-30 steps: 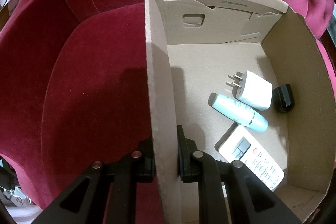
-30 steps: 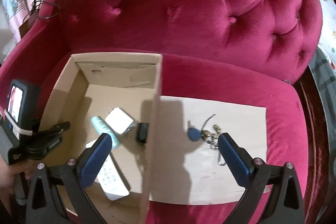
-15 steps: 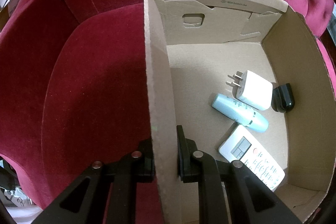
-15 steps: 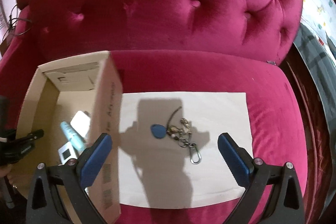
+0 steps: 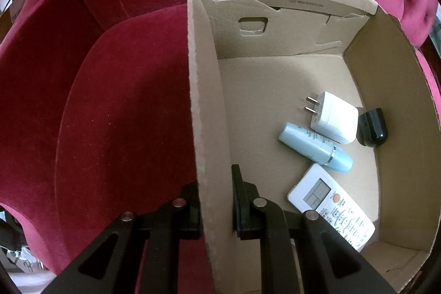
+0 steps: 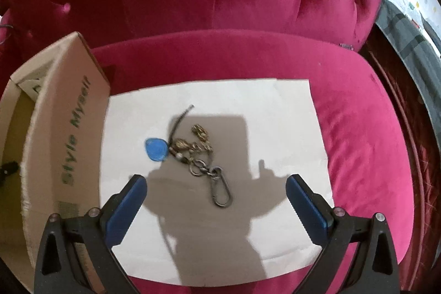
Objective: Organize rigid objects
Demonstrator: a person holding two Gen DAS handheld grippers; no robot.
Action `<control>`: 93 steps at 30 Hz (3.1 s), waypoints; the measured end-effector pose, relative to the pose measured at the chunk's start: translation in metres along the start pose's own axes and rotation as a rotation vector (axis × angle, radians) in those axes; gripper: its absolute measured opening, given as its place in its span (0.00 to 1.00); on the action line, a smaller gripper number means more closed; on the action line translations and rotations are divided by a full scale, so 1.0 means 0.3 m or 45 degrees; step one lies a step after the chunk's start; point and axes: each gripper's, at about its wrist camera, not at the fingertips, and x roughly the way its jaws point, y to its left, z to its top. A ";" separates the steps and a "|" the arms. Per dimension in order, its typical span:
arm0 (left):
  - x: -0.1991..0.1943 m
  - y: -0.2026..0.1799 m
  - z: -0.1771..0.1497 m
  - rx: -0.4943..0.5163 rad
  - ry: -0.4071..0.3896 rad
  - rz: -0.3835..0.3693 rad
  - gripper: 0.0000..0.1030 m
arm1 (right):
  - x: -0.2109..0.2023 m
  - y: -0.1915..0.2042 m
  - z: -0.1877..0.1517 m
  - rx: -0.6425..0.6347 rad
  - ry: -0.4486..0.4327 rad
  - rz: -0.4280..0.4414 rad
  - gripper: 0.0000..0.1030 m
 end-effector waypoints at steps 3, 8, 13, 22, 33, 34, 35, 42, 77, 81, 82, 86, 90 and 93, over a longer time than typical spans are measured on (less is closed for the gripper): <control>0.002 0.006 0.000 -0.007 0.001 -0.007 0.16 | 0.034 -0.016 -0.014 0.008 0.010 -0.001 1.00; 0.000 0.009 0.000 -0.003 0.000 -0.004 0.16 | 0.083 -0.016 -0.017 -0.007 0.034 -0.011 1.00; 0.001 0.006 -0.003 -0.002 -0.001 -0.004 0.16 | 0.121 -0.004 0.001 -0.021 0.048 -0.009 1.00; 0.000 0.007 -0.003 0.000 -0.001 -0.005 0.16 | 0.214 0.008 0.058 -0.057 0.092 -0.026 1.00; -0.001 0.017 0.003 -0.004 0.005 -0.013 0.16 | 0.274 0.009 0.115 -0.059 0.094 0.004 0.99; -0.001 0.016 0.003 -0.003 0.005 -0.012 0.16 | 0.279 0.007 0.123 -0.056 0.094 0.012 0.99; -0.001 0.015 0.003 0.000 0.006 -0.010 0.16 | 0.281 0.001 0.128 -0.053 0.094 0.016 0.99; -0.001 0.012 0.004 -0.001 0.006 -0.009 0.16 | 0.263 -0.008 0.124 -0.052 0.071 0.034 0.83; -0.006 0.006 0.000 -0.003 0.004 -0.006 0.16 | 0.057 -0.028 0.152 -0.050 0.019 0.092 0.00; -0.004 0.007 0.003 -0.001 0.006 -0.004 0.16 | 0.081 -0.021 0.132 -0.070 0.023 0.093 0.46; -0.003 0.008 0.004 -0.002 0.006 -0.005 0.16 | 0.080 -0.018 0.127 -0.087 0.014 0.088 0.59; -0.003 0.009 0.004 0.000 0.006 -0.004 0.16 | 0.104 0.006 0.113 -0.155 0.039 0.045 0.63; -0.002 0.011 0.005 -0.002 0.006 -0.006 0.16 | 0.125 0.005 0.100 -0.141 0.057 0.058 0.72; -0.002 0.012 0.006 -0.001 0.006 -0.007 0.16 | 0.160 0.002 0.089 -0.121 0.083 0.064 0.74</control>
